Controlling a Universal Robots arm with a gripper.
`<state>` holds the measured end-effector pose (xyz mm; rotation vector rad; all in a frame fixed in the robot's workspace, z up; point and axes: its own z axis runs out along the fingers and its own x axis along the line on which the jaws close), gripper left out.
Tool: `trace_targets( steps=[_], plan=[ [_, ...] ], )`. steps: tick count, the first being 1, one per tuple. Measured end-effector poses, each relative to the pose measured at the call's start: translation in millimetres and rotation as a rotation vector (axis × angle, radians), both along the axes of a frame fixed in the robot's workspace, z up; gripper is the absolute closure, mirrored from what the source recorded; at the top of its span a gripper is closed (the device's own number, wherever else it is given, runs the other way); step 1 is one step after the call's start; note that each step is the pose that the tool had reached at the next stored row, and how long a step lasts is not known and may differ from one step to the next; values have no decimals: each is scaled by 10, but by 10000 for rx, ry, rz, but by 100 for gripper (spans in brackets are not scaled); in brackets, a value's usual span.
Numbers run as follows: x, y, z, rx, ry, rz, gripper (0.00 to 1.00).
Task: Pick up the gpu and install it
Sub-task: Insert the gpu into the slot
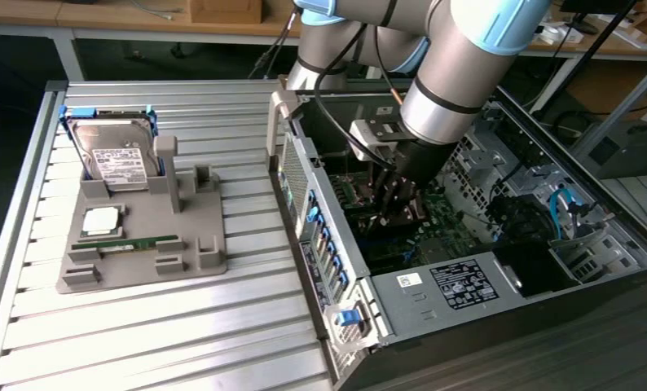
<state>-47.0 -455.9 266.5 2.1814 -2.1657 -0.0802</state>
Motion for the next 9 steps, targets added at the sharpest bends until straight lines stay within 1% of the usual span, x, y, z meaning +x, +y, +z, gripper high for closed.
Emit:
trace_targets(
  steps=[6,9],
  plan=[
    [0,0,-6,-4,0,2,73],
    [1,1,-9,-19,-1,4,73]
  ],
)
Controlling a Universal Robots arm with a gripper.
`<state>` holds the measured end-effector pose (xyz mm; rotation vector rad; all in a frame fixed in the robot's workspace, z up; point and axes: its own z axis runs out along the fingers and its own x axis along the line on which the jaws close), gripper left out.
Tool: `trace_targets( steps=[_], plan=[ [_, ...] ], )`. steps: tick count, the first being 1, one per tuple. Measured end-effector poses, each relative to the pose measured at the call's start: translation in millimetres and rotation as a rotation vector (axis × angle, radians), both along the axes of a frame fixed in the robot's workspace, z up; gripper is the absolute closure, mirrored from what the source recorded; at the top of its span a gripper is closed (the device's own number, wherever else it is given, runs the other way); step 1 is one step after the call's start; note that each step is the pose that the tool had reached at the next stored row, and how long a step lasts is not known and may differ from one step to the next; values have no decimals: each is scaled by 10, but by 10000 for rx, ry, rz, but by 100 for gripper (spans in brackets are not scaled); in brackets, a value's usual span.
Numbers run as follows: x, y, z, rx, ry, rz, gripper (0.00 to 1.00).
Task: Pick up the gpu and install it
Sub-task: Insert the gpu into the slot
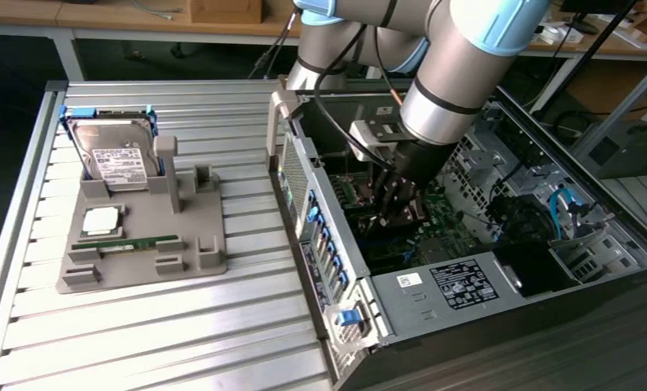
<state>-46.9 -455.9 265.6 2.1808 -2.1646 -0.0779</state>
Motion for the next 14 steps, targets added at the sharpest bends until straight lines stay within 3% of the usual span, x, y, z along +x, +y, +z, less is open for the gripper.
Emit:
trace_targets(
  steps=[3,5,10,14],
  plan=[
    [0,-1,-5,-74,1,-1,73],
    [0,-1,-7,-95,2,0,73],
    [2,1,-8,-95,1,6,73],
    [-4,1,-6,-57,-1,7,73]
  ],
)
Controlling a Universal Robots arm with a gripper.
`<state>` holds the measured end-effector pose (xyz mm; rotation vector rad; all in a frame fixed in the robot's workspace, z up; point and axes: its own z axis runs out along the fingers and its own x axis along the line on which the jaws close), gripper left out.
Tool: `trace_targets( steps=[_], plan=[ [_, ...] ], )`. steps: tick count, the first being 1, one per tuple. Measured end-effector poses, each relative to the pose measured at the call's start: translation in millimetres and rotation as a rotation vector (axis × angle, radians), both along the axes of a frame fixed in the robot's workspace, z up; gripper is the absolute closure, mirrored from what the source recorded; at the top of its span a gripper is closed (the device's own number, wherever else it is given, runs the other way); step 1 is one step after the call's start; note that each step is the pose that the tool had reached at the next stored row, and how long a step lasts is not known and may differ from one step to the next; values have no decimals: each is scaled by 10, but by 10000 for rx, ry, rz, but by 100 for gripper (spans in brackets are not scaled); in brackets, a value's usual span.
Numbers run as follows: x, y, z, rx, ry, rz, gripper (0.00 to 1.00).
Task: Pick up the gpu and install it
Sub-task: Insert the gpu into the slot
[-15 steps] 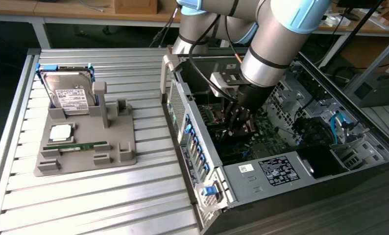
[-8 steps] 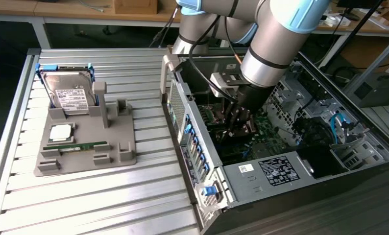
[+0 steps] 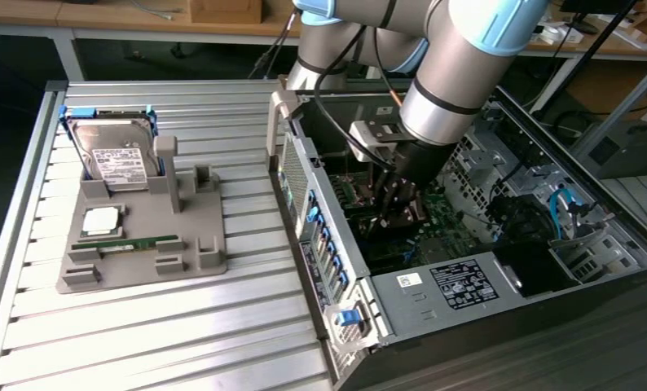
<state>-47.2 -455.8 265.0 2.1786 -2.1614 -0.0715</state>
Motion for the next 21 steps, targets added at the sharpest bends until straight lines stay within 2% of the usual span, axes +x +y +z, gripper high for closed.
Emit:
trace_targets(
  steps=[2,8,9,11,21],
  plan=[
    [-4,0,9,34,-7,-1,73],
    [-5,0,31,75,-12,-3,73],
    [-5,0,31,110,-12,-1,73],
    [-5,0,26,141,-14,-2,73],
    [-5,0,7,145,-14,-162,73]
  ],
)
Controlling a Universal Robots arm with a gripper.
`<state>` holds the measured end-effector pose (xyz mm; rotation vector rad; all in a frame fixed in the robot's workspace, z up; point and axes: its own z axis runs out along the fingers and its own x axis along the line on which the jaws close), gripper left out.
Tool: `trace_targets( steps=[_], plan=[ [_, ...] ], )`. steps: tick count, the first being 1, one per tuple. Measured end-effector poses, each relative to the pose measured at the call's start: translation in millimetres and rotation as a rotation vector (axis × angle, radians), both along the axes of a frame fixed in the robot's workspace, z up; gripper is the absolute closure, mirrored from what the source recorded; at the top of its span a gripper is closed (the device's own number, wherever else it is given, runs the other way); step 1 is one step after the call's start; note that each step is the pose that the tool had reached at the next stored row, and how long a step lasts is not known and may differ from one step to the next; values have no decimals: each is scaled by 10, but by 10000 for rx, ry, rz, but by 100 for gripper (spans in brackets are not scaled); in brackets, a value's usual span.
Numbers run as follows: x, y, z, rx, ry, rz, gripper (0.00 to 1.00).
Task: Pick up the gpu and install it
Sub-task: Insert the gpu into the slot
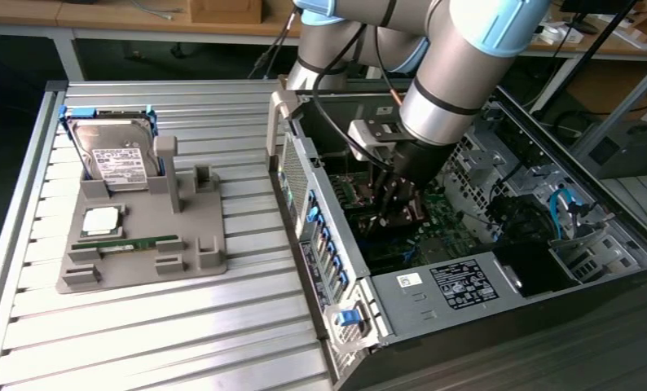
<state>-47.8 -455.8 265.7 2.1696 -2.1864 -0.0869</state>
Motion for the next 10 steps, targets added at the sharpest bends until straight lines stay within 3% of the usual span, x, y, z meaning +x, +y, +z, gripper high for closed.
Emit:
trace_targets(
  steps=[10],
  plan=[
    [0,10,-32,-3,5,-14,73]
  ],
)
